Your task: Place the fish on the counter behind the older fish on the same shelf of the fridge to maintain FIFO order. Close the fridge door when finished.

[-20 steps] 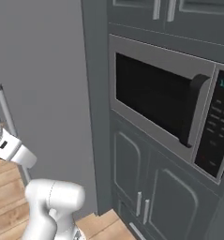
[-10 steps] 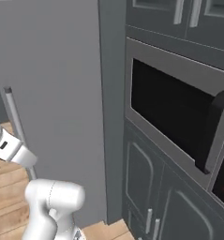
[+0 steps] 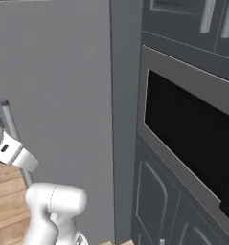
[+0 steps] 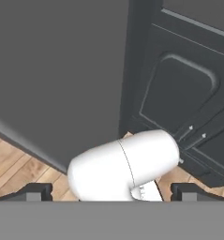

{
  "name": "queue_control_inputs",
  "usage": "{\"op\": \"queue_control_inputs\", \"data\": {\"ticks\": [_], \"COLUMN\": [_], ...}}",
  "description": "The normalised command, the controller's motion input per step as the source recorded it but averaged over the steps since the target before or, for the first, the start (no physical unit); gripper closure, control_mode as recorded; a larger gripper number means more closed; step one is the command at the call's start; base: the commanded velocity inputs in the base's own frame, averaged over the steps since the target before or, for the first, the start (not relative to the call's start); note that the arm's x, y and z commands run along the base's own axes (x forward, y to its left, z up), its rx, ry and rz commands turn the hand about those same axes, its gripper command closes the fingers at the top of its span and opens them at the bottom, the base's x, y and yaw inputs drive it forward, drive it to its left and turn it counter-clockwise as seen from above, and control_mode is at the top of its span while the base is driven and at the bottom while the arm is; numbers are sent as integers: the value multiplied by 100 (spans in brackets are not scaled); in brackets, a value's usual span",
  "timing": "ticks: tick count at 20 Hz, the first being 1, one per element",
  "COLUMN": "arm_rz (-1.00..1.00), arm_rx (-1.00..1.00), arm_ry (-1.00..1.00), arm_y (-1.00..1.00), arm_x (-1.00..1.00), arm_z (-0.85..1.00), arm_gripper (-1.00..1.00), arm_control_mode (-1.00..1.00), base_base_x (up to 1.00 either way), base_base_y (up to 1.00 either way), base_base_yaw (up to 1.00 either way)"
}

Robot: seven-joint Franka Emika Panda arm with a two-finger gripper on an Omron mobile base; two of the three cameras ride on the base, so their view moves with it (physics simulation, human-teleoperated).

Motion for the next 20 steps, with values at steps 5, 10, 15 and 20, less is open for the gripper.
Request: {"op": "queue_control_inputs", "data": {"ticks": [5,10,15,20], "arm_rz": [0,0,2,0], "arm_rx": [0,0,3,4], "arm_ry": [0,0,-5,-10], "arm_y": [0,0,-10,-3], "arm_x": [0,0,0,47], "arm_z": [0,0,-3,-7], "arm_gripper": [-100,-100,-100,-100], "arm_control_mode": [100,100,-100,-100], "base_base_x": [61,41,7,0], "base_base_y": [0,-11,-12,0], "base_base_yaw": [19,19,9,0]}}
